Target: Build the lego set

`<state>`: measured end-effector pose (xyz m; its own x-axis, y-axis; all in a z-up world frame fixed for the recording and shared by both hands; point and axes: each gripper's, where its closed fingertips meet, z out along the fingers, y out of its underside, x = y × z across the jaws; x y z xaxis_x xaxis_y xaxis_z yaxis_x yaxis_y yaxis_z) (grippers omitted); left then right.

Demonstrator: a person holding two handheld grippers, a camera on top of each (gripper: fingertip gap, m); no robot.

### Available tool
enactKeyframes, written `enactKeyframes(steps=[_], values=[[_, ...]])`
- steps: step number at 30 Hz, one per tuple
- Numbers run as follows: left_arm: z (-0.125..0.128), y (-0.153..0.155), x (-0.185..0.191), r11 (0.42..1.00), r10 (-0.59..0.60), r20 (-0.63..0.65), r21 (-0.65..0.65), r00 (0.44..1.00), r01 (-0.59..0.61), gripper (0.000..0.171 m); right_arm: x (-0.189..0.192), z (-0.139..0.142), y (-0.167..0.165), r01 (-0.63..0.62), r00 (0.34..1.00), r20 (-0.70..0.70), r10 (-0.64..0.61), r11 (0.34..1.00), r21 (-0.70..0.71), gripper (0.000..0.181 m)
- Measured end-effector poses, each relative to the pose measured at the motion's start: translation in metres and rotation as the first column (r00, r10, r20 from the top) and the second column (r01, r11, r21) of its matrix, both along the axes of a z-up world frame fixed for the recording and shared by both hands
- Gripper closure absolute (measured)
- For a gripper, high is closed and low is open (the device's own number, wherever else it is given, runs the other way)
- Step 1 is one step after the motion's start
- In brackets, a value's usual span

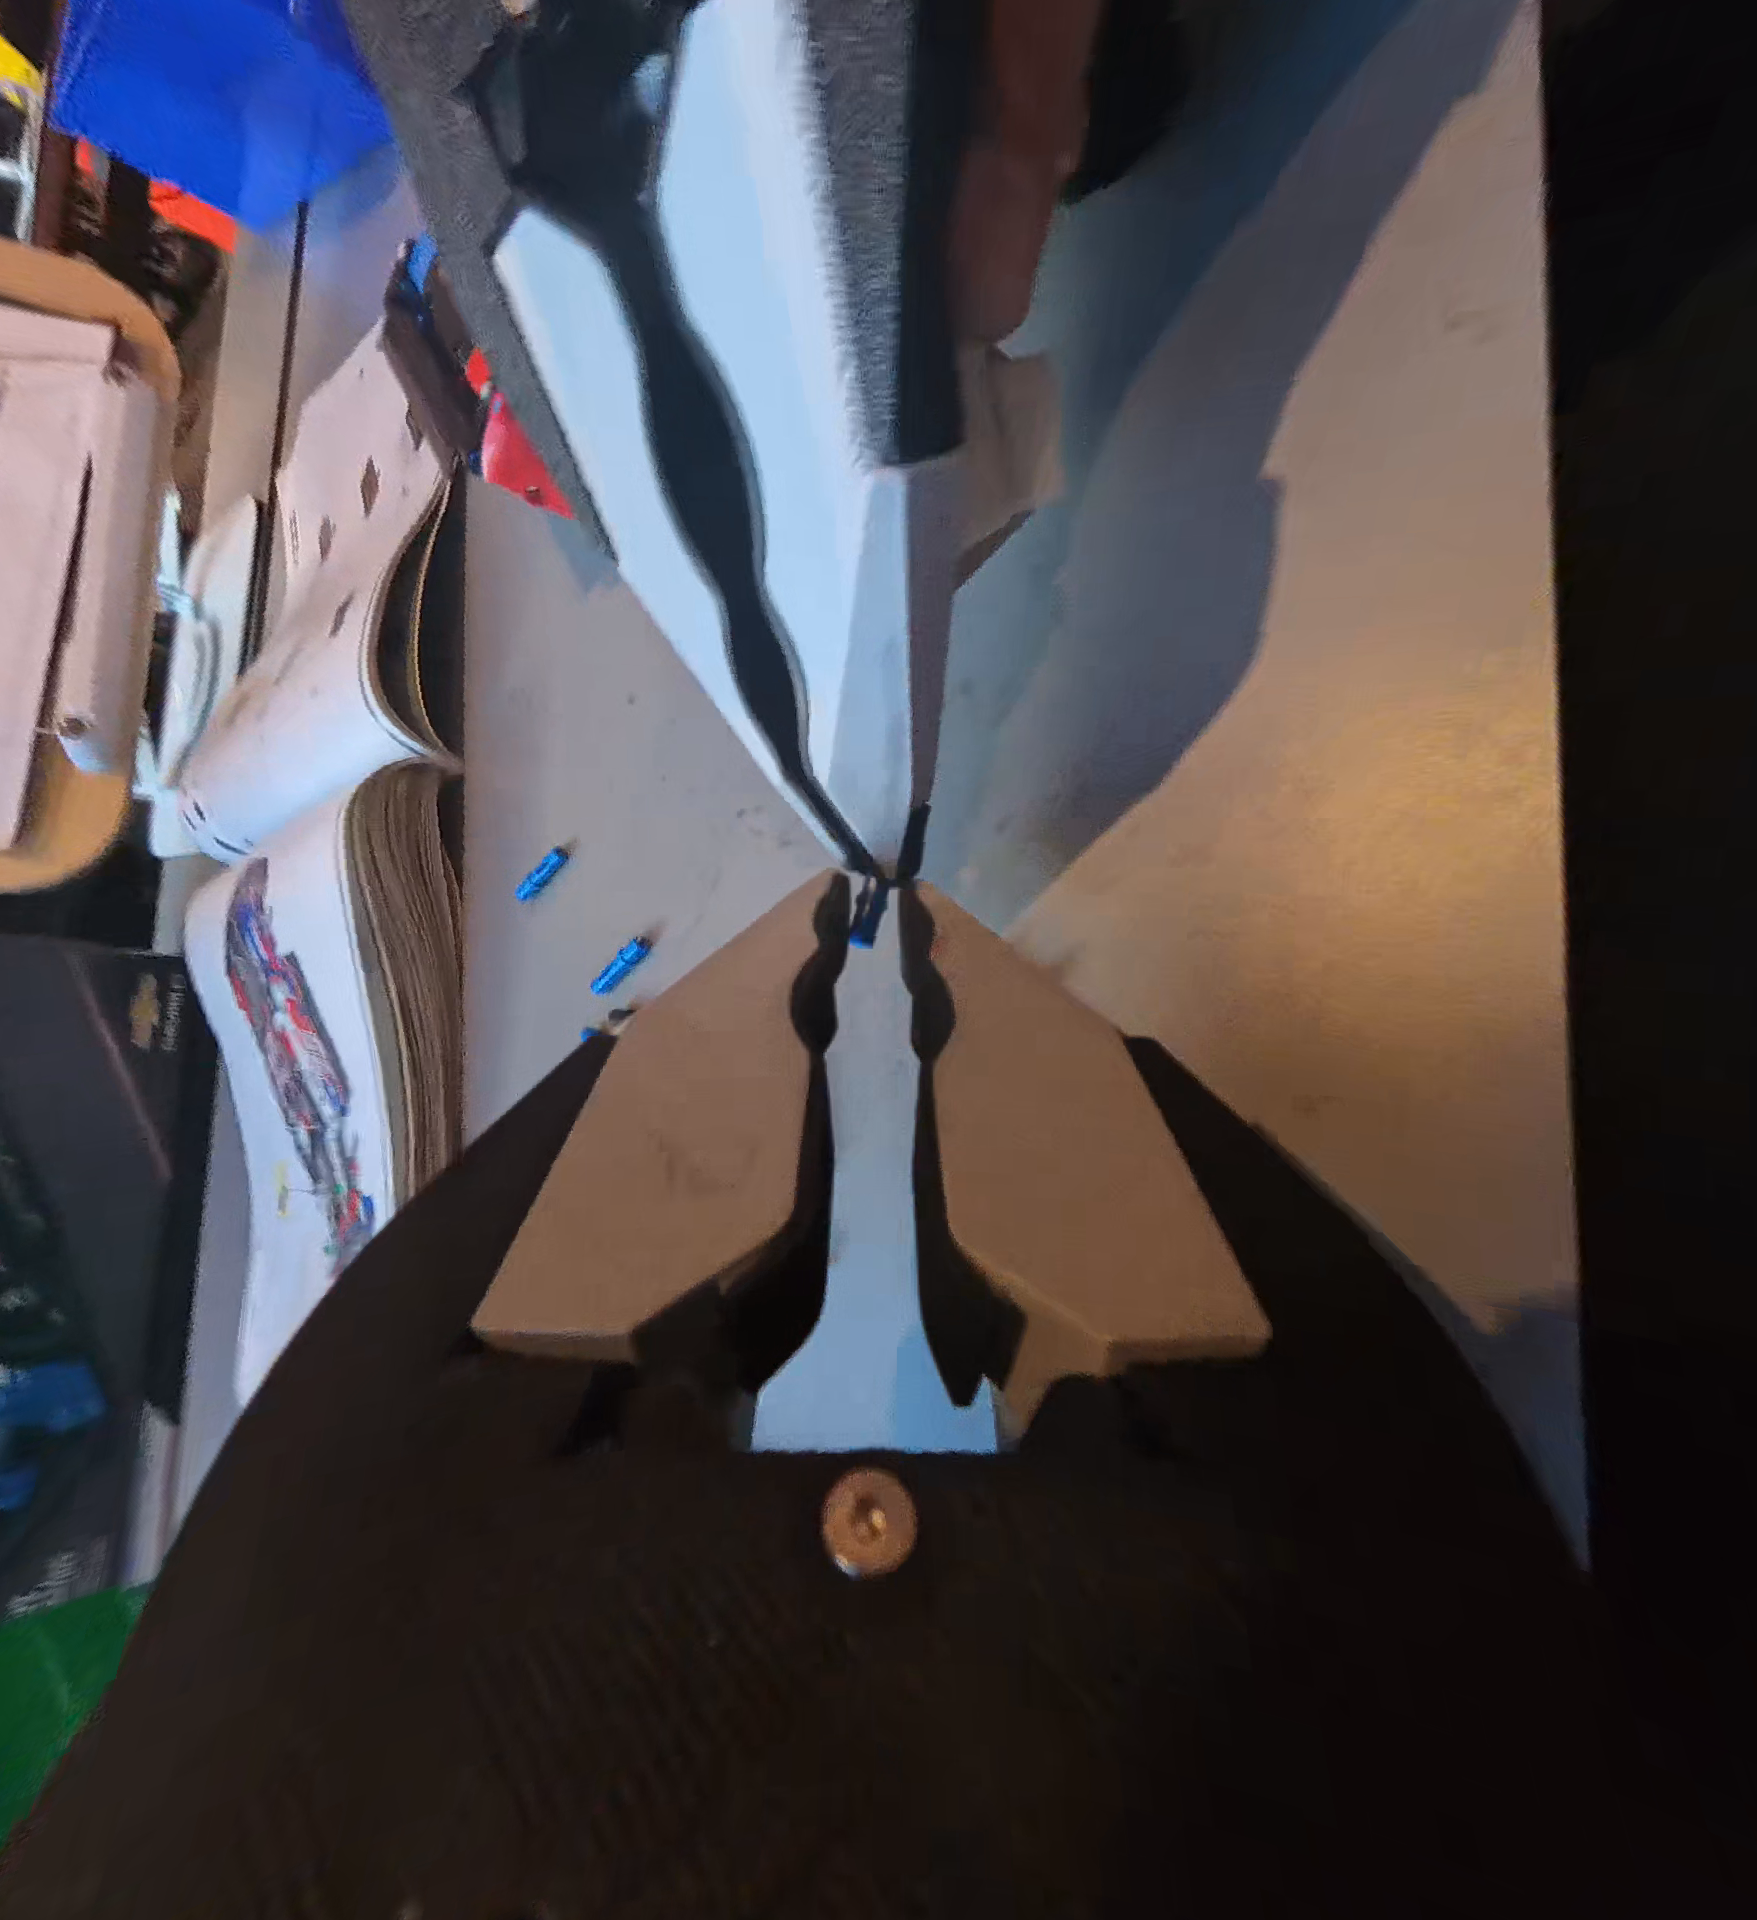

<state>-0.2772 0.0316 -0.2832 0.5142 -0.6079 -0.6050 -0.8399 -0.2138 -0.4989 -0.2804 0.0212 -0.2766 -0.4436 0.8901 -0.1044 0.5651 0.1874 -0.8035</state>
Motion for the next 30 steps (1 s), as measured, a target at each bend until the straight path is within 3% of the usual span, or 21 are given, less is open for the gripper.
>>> enactKeyframes(steps=[4, 12, 30], values=[[-0.003, 0.001, -0.002, 0.998, -0.009, -0.097, 0.064, 0.995, 0.015, 0.168, 0.000, -0.001, 0.000, -0.003, 1.000, 0.007, 0.003, 0.999, -0.043, 0.177], [0.027, 0.004, -0.009, 0.968, 0.039, -0.008, 0.249, 0.999, -0.035, 0.168, 0.002, 0.031, 0.009, 0.012, 0.991, -0.130, -0.028, 0.993, -0.121, 0.173], [0.026, -0.001, -0.006, 0.960, 0.033, -0.038, 0.281, 0.999, -0.021, 0.168, 0.002, 0.025, 0.001, 0.004, 0.989, -0.144, -0.013, 0.998, -0.062, 0.176]])
